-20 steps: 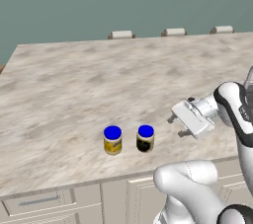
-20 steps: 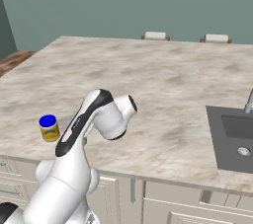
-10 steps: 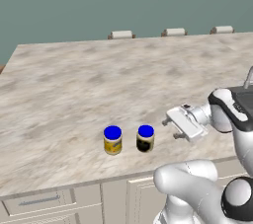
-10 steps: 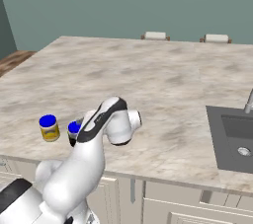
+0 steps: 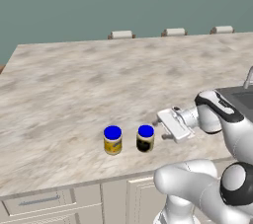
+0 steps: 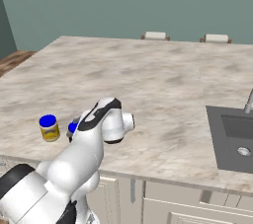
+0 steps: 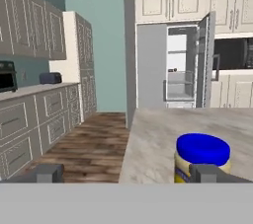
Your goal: Place the mayonnaise and mayonnaise from the counter to the top shelf of the fridge. If the existing items in the fridge are on the top shelf, move them to other shelves.
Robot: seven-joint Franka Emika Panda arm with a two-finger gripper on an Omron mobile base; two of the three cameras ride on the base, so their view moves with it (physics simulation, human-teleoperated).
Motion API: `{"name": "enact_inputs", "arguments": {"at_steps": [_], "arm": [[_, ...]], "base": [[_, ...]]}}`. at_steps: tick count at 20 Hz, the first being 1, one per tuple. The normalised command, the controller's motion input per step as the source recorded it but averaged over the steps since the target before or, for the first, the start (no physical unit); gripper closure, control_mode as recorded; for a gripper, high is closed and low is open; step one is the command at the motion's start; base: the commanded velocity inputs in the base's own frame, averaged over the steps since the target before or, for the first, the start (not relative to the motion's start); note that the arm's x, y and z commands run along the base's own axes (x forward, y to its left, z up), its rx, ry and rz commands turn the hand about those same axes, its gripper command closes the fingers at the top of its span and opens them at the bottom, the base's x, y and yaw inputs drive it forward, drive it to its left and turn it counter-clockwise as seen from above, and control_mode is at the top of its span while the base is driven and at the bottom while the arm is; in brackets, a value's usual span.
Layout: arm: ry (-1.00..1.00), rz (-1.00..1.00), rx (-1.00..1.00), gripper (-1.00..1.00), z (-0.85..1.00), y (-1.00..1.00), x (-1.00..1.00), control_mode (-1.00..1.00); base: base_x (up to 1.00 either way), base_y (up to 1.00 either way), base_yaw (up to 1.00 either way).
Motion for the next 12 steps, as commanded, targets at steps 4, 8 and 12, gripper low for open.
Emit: {"name": "enact_inputs", "arguments": {"at_steps": [4,8,12], "arm": [[-0.04,-0.07,0.00,-1.00,-0.13,0.00,0.19,-1.00],[-0.02,-0.11,0.00,-1.00,-0.13,-0.11,0.08,-1.00],[0.00,-0.02,0.00,-1.00,-0.32,-0.04,0.00,-1.00]], "base": [[0.00,0.00,0.00],[0.00,0.00,0.00],[0.00,0.00,0.00]]}}
